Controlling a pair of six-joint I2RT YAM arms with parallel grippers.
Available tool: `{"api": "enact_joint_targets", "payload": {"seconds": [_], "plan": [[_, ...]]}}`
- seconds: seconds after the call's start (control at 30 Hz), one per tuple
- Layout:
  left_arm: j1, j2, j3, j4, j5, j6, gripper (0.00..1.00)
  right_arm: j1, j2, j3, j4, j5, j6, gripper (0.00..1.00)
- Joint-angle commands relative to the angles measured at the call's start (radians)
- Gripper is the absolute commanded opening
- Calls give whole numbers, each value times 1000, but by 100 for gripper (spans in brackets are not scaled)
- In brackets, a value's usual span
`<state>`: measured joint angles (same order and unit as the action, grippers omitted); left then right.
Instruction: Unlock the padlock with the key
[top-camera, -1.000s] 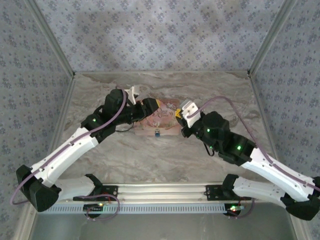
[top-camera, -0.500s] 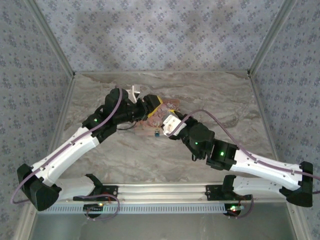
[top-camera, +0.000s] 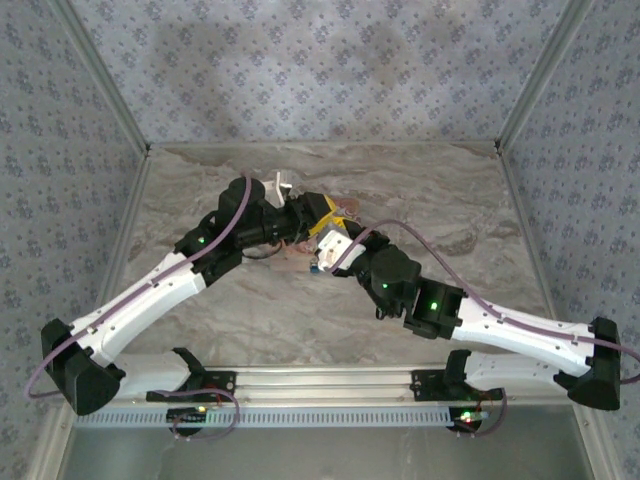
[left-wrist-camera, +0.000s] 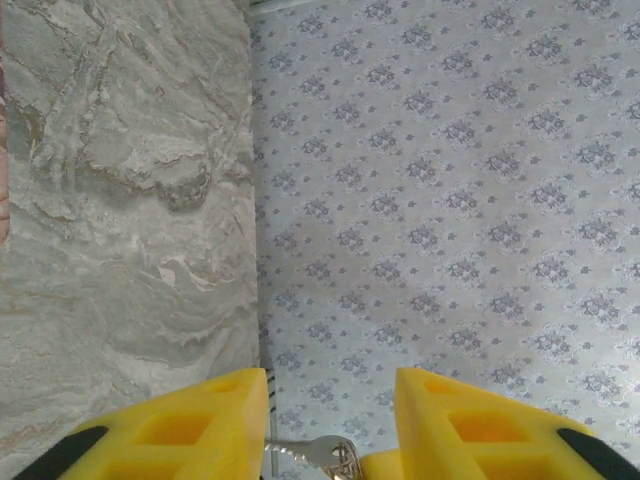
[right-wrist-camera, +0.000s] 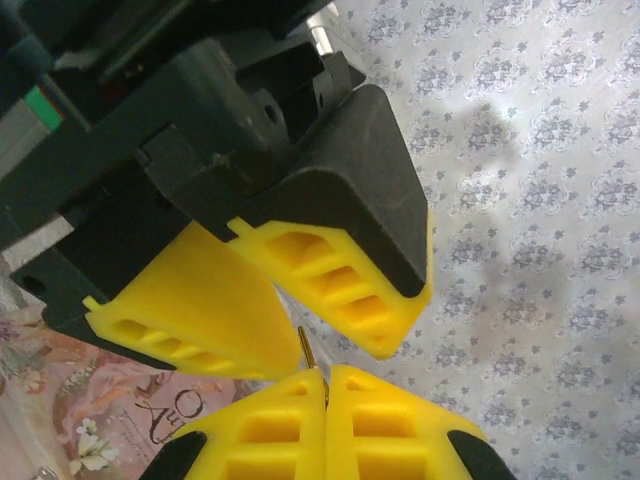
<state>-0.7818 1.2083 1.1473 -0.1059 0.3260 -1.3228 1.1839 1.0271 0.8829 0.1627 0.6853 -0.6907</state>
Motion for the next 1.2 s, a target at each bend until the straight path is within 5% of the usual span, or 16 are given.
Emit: {"api": "enact_joint_targets", "payload": {"seconds": [0.0,0.43,0.67,0.8,1.17], "plan": [[-6,7,7,40,15,-21,35,11,0,-13,43,37,-32,0],[-2,7,-11,48,8,-24,3,34,21,-32,95,71,-107,0],[10,-3,-26,44,-3,-15,0,40,27,-35,104,77,-110,0],[19,-25,-27,6,-42,42,0,32,10,8,-31,62,22,29],[34,-49,37,-198,-174,362,0,-190,-153,76,-459,-312,725,58]]}}
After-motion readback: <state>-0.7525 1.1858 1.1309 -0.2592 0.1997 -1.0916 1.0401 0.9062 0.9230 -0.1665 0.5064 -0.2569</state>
